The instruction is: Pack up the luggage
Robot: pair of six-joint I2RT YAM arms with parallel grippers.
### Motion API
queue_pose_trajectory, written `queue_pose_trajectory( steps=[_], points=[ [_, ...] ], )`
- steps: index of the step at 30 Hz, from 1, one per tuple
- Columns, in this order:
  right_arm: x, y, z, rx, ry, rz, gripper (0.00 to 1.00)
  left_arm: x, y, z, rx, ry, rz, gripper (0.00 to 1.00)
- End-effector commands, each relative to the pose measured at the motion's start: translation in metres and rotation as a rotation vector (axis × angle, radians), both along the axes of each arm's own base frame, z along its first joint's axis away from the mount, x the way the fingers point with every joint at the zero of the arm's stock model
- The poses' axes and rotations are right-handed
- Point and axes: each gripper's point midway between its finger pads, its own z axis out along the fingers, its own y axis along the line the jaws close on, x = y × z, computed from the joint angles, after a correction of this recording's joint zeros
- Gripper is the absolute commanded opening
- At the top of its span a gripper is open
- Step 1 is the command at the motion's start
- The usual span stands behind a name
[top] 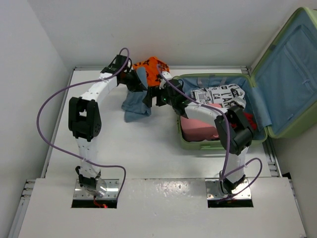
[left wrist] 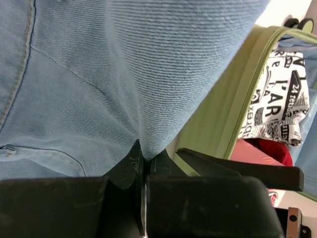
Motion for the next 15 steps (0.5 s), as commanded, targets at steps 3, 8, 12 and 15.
queue_pose_trajectory(
  steps=[3, 8, 12, 15],
  points=[
    [0.013, 0.024, 0.034, 0.082, -0.062, 0.050, 0.99, -0.012, -0.018, 0.047, -0.194, -0.061, -0.089, 0.00],
    [0.012, 0.033, 0.021, 0.095, -0.031, 0.073, 0.99, -0.016, -0.021, 0.053, -0.224, -0.076, -0.108, 0.00],
    [0.018, 0.031, 0.006, 0.051, -0.036, 0.056, 0.95, -0.021, -0.021, 0.061, -0.261, -0.075, -0.114, 0.00],
    [0.019, 0.027, -0.004, 0.017, -0.042, 0.061, 0.93, -0.019, -0.019, 0.062, -0.287, -0.071, -0.104, 0.00]
  ],
)
